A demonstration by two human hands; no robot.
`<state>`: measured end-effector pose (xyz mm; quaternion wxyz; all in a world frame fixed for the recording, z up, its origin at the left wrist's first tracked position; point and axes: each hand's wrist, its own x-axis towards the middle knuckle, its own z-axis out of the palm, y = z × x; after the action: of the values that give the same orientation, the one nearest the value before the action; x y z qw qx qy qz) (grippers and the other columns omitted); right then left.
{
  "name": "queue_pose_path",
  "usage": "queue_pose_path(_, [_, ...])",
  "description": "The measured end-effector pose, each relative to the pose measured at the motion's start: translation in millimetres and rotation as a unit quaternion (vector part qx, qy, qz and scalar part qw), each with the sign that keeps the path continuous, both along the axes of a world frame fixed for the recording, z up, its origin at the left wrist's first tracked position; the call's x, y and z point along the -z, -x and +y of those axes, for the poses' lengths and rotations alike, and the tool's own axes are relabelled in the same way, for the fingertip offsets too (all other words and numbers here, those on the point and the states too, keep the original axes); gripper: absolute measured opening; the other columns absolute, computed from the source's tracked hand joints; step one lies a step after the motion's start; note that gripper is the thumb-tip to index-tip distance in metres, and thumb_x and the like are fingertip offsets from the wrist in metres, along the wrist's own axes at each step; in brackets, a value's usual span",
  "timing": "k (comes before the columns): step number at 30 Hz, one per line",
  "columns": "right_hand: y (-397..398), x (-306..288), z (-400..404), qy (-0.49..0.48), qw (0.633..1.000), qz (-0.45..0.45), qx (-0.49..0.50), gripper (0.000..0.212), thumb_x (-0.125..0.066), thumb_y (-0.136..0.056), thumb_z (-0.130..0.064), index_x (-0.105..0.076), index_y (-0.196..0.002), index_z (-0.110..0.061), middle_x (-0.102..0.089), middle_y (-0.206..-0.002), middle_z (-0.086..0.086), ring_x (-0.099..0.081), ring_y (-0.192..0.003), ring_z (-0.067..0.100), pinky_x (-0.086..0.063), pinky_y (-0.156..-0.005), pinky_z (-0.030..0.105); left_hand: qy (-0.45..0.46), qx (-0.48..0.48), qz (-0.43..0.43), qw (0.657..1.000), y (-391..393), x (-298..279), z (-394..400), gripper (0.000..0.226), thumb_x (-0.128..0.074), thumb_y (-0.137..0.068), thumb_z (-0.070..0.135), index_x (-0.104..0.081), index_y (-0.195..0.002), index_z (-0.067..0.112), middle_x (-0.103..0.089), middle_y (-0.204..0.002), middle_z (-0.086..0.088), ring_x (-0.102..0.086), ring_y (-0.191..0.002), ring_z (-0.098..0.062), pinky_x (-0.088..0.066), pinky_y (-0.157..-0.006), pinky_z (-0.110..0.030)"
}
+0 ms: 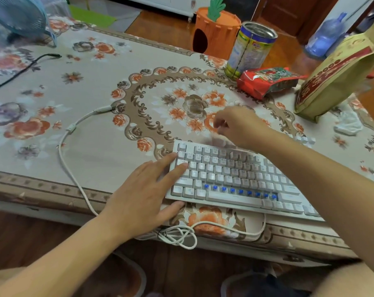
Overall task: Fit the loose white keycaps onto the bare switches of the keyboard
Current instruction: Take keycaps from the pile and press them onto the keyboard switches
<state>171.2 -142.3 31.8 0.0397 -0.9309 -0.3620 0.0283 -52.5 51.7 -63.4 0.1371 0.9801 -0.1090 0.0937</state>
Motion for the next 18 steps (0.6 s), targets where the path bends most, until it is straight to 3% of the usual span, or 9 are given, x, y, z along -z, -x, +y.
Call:
queue_pose_path(8, [44.2, -34.6, -25.9, -0.158, 0.987, 0.011, 0.038, 0.011, -0.066, -0.092, -0.014, -0.071, -0.096, -0.024, -0.064, -0.099, -0.005, -0.063, -0.088, 0.010, -0.053, -0.080, 0.025, 0.002, 0.000, 0.014, 1.000, -1.0, 0.4, 0.1, 0.077, -0.045, -0.094, 0.066, -0.029, -0.159, 0.028, -0.029, -0.165, -0.006, -0.044, -0.137, -0.027, -0.037, -0.114, -0.042])
queue_pose_path(13, [90.5, -18.2, -52.7, -0.239, 0.964, 0.060, 0.103, 0.017, -0.068, -0.091, -0.011, -0.072, -0.096, -0.027, -0.064, -0.097, -0.011, -0.062, -0.087, 0.003, -0.053, -0.080, 0.017, 0.001, -0.002, 0.019, 1.000, -0.7, -0.2, -0.5, 0.077, -0.046, -0.094, 0.065, -0.030, -0.159, 0.027, -0.029, -0.165, -0.006, -0.045, -0.136, -0.028, -0.038, -0.113, -0.042])
queue_pose_path(18, [140.1, 11.7, -59.5, -0.267, 0.952, 0.111, 0.100, 0.022, -0.074, -0.087, -0.015, -0.070, -0.106, -0.025, -0.066, -0.095, -0.019, -0.063, -0.088, -0.002, -0.054, -0.080, 0.019, -0.004, -0.002, 0.020, 1.000, 0.2, -1.3, -1.1, 0.076, -0.047, -0.094, 0.065, -0.030, -0.158, 0.027, -0.029, -0.165, -0.006, -0.044, -0.137, -0.027, -0.037, -0.114, -0.041])
